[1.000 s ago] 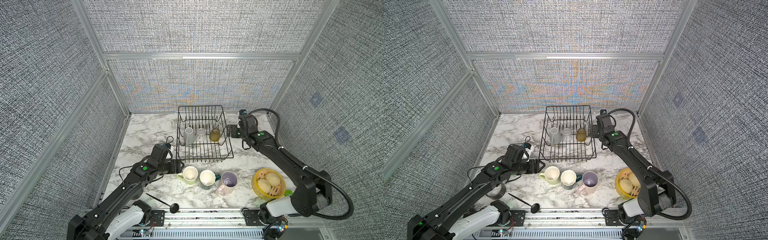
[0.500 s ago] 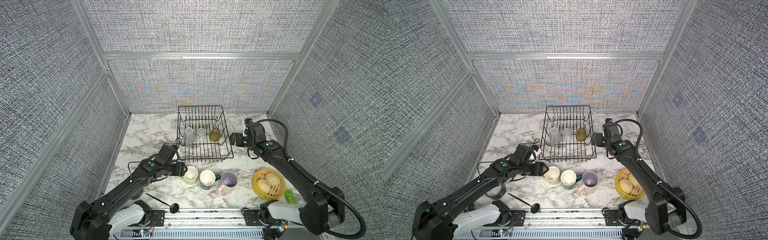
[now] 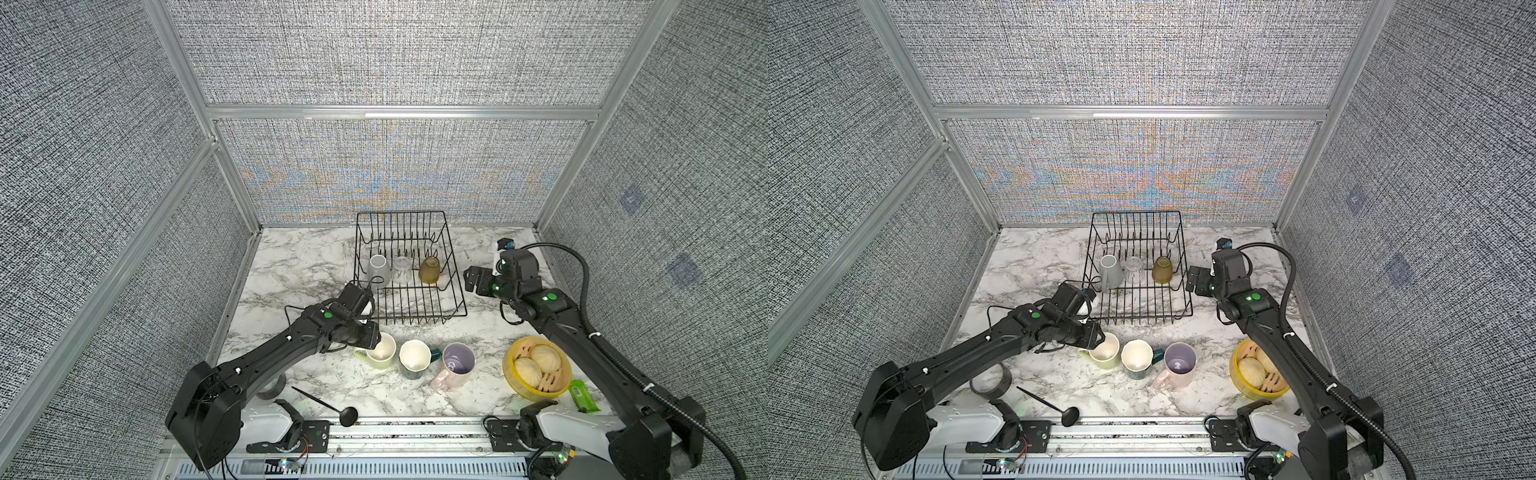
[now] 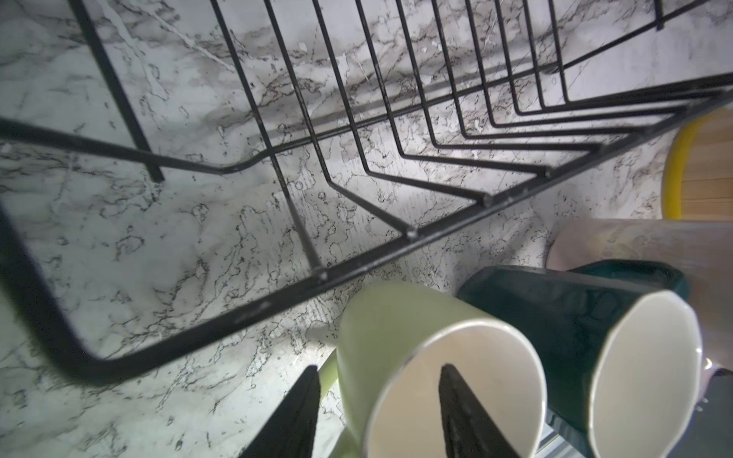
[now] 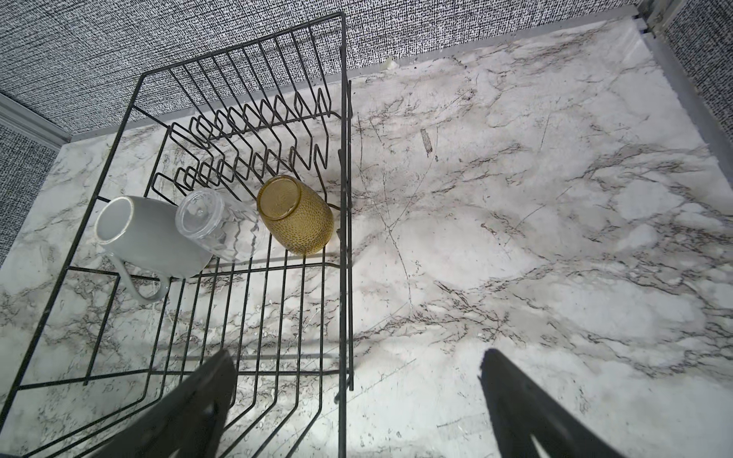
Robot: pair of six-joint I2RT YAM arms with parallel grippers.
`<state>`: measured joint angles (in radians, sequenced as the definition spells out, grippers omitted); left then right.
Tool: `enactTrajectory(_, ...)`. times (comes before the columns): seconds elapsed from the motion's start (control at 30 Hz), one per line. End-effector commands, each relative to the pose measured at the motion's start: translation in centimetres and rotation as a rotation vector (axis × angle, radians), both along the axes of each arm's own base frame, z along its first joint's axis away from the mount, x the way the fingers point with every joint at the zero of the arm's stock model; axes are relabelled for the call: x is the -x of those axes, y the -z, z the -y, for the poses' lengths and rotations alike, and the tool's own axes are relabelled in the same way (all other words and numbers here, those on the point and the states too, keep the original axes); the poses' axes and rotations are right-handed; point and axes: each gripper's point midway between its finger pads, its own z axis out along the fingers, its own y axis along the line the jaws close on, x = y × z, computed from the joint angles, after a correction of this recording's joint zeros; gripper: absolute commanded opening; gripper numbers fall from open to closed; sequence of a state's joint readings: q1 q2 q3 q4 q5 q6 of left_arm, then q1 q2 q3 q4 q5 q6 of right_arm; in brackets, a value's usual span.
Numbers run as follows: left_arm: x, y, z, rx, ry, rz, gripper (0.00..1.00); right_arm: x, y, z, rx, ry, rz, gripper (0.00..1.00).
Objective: Load cups into a dish rack
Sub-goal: Pick up the cup from the center of the table.
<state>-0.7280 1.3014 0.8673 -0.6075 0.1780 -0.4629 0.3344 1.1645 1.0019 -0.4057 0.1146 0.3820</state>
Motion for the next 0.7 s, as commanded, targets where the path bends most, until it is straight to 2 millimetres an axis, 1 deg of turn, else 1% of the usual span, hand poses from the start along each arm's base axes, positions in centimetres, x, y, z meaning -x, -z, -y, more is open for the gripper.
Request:
enactTrajectory(0.0, -0.4, 0.7, -1.0, -0.088, -0.011, 0.030, 0.49, 0.2, -0.5, 0.2, -0.005, 0.007, 0.011, 0.97)
enactTrajectory(0.03, -0.2, 0.9, -0.9, -0.087, -0.008, 0.023, 0.48, 0.4, -0.5, 0.3, -0.003, 0.008, 0.008, 0.97)
enactTrajectory(0.1, 0.0, 1.1, -0.5, -0.074, 0.005, 0.016, 0.43, 1.0, 0.8, 0.5, 0.003, 0.008, -0.011, 0.97)
enactTrajectory(0.13, 0.0, 1.3, -0.4, -0.072, 0.005, 0.013, 0.39, 1.0, 1.0, 0.5, 0.001, 0.006, -0.008, 0.97)
enactTrajectory(0.23, 0.1, 1.8, -0.6, -0.093, -0.001, 0.000, 0.31, 1.4, 1.0, 0.5, -0.007, 0.006, -0.012, 0.97)
enactTrajectory(0.33, 0.4, 1.8, -0.4, -0.084, 0.003, -0.007, 0.22, 1.7, 1.0, 0.5, -0.023, 0.009, -0.008, 0.97)
enactTrajectory(0.4, 0.6, 1.8, -0.6, -0.083, 0.003, -0.007, 0.20, 1.5, 1.0, 0.3, -0.037, 0.003, 0.010, 0.97)
enactTrajectory(0.53, 1.0, 1.5, -1.6, -0.120, -0.007, -0.015, 0.18, 1.4, 1.0, 0.0, -0.062, 0.012, 0.002, 0.97)
enactTrajectory(0.67, 1.8, 2.2, -2.2, -0.131, -0.025, -0.044, 0.16, 0.6, 1.4, -0.9, -0.140, 0.015, 0.018, 0.97)
